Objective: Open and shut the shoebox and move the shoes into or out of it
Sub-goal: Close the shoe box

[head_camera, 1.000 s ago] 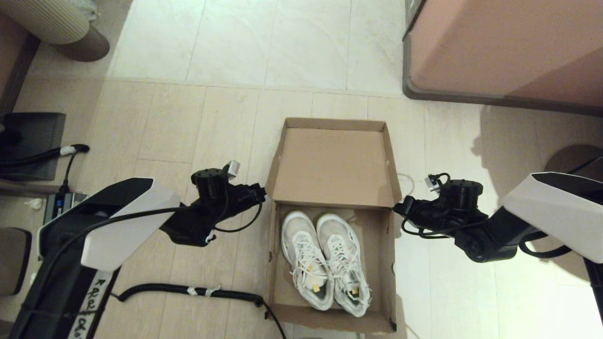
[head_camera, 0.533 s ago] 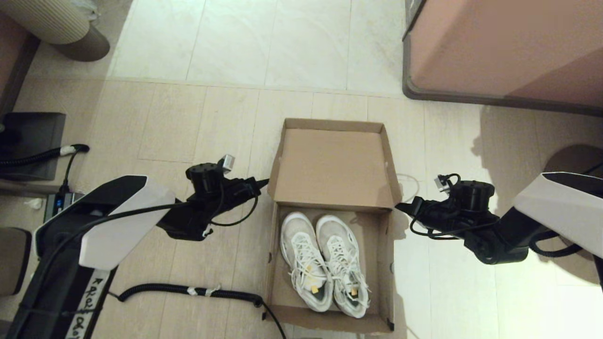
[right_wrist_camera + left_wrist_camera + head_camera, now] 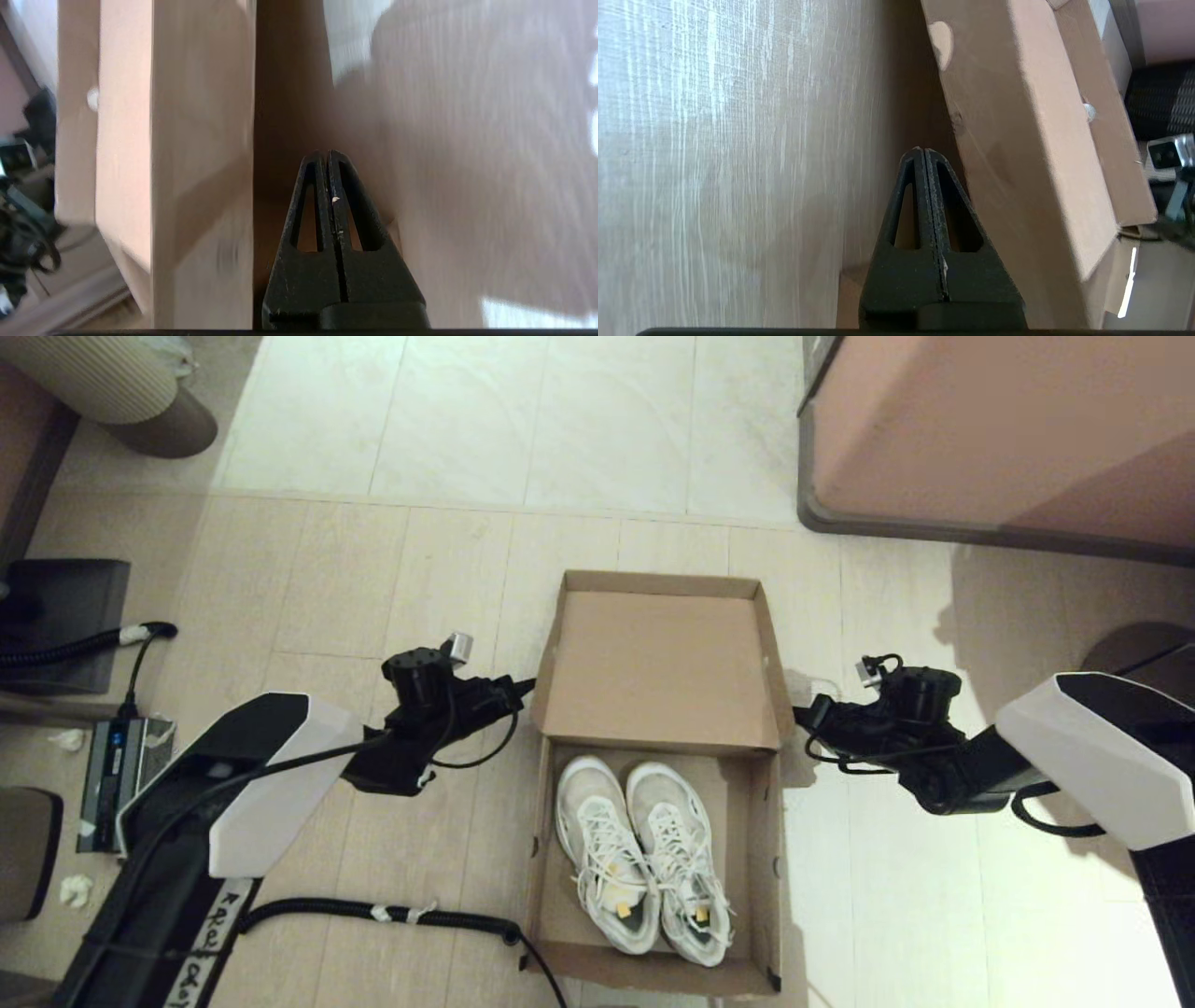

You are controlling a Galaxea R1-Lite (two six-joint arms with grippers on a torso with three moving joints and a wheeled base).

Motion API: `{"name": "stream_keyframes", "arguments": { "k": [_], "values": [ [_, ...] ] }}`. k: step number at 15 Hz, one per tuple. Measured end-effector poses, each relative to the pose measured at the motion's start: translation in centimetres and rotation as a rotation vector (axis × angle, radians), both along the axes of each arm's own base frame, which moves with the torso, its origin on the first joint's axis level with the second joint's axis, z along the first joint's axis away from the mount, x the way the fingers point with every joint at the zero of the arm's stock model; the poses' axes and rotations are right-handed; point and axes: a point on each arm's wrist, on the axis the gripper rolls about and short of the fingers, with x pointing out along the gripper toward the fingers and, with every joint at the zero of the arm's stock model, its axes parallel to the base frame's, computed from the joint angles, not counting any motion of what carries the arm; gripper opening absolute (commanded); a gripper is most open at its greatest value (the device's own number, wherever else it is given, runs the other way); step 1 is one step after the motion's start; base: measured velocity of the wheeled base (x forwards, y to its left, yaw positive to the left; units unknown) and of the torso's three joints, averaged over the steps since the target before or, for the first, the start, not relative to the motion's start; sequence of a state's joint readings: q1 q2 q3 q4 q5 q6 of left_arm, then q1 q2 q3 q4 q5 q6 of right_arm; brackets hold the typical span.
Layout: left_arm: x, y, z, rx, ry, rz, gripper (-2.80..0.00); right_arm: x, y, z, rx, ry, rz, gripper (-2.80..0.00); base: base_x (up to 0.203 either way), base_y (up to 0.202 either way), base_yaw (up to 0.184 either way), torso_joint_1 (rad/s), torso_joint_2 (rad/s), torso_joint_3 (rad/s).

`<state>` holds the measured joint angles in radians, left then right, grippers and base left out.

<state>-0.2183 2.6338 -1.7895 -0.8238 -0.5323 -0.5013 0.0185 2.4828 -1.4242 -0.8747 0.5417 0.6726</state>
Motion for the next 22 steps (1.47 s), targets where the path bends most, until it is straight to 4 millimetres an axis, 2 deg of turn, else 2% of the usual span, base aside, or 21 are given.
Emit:
{"name": "stream_keyframes", "arguments": {
  "k": [5, 9, 15, 22],
  "values": [
    [0.9, -0.9, -0.3, -0.002, 0.003, -0.013, -2.80, 3.6, 0.4, 2.0, 0.160, 0.038, -0.004, -2.80, 0.000, 0.000, 0.000, 0.000, 0.00, 0.000],
    [0.9, -1.6, -0.8, -0.001, 0.006, -0.026, -2.80, 5.4, 0.6, 2.6, 0.271, 0.126, 0.043, -2.80, 0.000, 0.000, 0.000, 0.000, 0.00, 0.000],
    [0.8, -2.3, -0.9, -0.002, 0.006, -0.042, -2.80, 5.6, 0.6, 2.6, 0.421, 0.237, 0.184, -2.80, 0.000, 0.000, 0.000, 0.000, 0.00, 0.000],
    [0.5, -3.1, -0.1, -0.010, -0.024, -0.055, -2.80, 5.1, -2.2, 5.9, 0.642, 0.232, 0.383, -2.80, 0.000, 0.000, 0.000, 0.000, 0.00, 0.000]
  ]
}}
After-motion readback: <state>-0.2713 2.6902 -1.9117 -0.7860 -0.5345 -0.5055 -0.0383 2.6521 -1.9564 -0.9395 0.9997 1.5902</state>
